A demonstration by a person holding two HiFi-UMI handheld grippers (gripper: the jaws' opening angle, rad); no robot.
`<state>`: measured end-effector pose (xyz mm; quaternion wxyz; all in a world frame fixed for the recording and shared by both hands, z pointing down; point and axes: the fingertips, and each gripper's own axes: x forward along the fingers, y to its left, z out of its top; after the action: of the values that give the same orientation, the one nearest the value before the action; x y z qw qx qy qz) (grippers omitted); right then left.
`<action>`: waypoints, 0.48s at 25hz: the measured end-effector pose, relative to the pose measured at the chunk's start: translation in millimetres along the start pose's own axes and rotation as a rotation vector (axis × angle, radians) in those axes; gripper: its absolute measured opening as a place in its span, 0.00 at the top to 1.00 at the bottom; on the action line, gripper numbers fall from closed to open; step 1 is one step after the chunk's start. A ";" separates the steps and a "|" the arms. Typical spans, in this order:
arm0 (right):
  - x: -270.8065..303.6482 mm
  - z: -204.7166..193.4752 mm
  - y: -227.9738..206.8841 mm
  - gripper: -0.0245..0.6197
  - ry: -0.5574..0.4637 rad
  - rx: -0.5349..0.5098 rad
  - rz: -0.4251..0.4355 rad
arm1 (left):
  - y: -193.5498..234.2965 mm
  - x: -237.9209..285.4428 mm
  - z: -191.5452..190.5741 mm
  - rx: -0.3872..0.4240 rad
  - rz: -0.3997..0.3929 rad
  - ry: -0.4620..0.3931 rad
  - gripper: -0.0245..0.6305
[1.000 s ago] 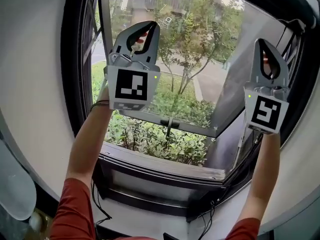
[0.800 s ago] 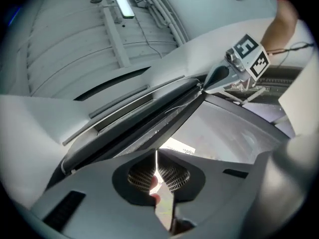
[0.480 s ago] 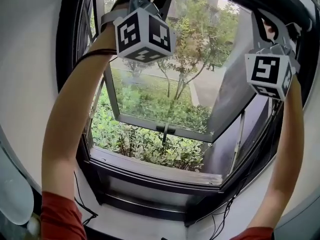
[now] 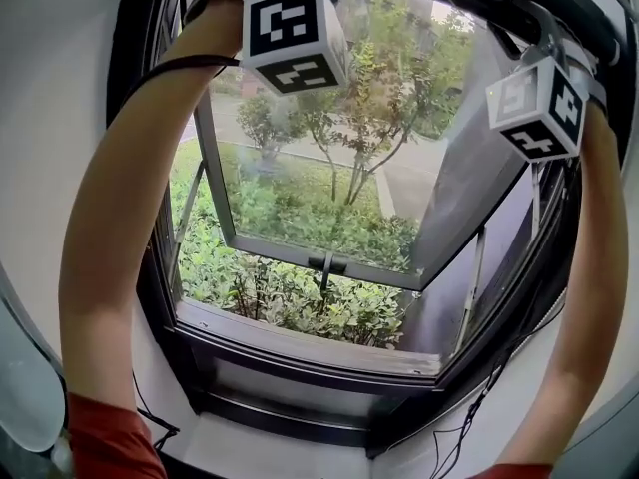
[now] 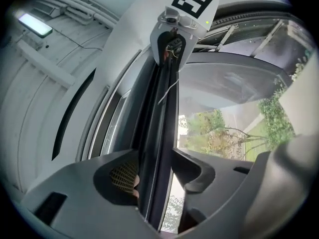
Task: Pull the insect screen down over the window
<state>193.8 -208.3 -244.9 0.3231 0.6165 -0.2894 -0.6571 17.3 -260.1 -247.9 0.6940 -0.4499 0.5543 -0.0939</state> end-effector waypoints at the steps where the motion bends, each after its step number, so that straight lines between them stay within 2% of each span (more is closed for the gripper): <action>1: 2.0 -0.5 1.0 0.67 0.010 -0.014 0.008 | -0.3 3.1 -2.7 0.006 -0.011 0.015 0.68; 4: 5.3 -2.0 2.1 0.68 0.028 -0.059 0.013 | 0.7 11.4 -10.0 0.045 -0.024 0.056 0.68; 8: 8.2 -6.1 3.8 0.67 0.055 -0.073 0.034 | -4.1 18.3 -15.1 0.145 -0.044 0.098 0.68; 12: 14.5 -8.6 2.3 0.67 0.090 -0.107 0.047 | 4.0 18.1 -13.2 0.165 -0.018 0.122 0.68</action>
<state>202.0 -221.0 -252.8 0.3836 0.6204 -0.2537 -0.6353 11.2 -276.0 -262.9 0.6927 -0.3896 0.5819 -0.1726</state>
